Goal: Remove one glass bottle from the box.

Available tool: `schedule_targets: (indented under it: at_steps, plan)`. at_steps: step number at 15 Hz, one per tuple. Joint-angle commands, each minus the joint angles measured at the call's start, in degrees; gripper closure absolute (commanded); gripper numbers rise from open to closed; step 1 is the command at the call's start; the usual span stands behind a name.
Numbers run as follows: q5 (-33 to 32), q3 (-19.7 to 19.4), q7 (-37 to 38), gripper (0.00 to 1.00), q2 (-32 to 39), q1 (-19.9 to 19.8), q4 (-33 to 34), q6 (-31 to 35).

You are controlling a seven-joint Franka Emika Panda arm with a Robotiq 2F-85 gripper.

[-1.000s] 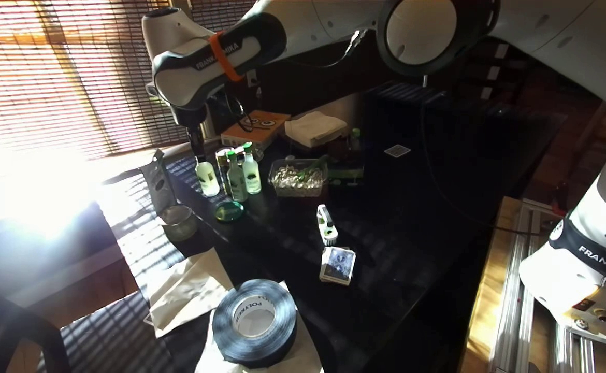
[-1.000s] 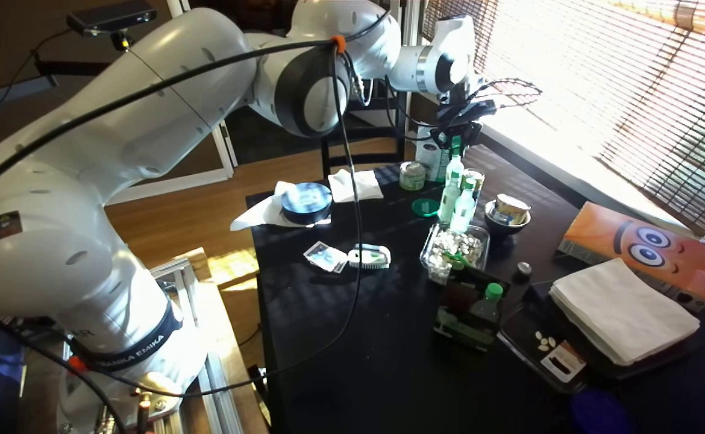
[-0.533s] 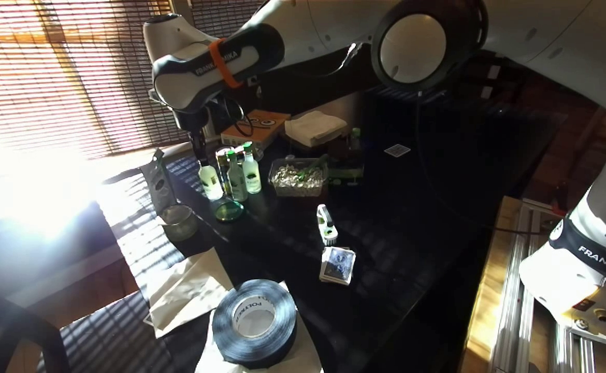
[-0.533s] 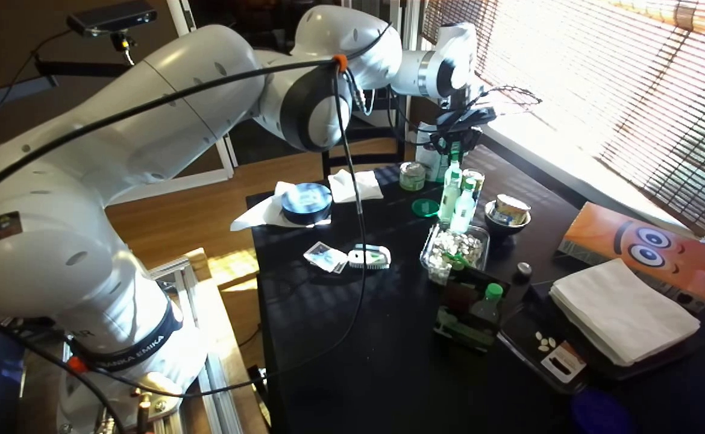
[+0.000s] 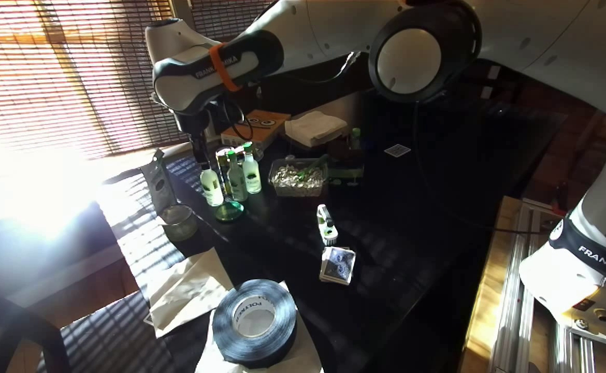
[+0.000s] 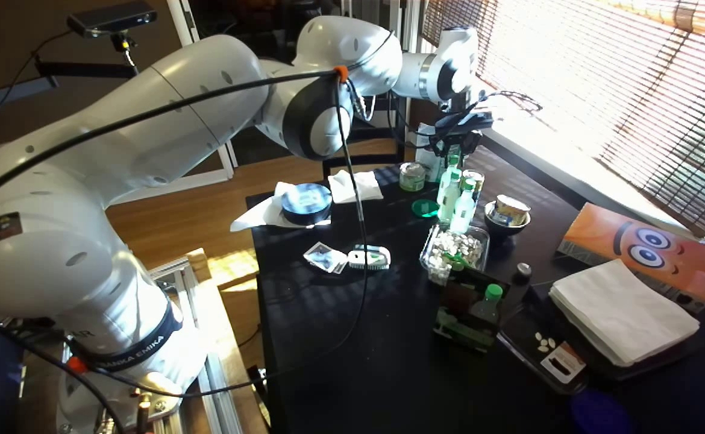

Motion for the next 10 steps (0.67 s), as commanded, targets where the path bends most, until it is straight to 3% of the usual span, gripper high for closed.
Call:
schedule_targets:
  at_steps: [1, 4, 9, 10]
  plan:
    - [0.76, -0.02, 2.15, 0.25, 1.54, 0.13, 4.74, -1.88]
    - [0.02, -0.64, 3.62, 0.03, -0.34, 0.4, 5.82, -1.62]
    - [2.87, 2.39, 2.82, 0.0, -5.52, -1.73, 6.94, -1.07]
    - [0.74, 0.6, 3.09, 0.0, -3.73, -0.58, 6.76, -0.26]
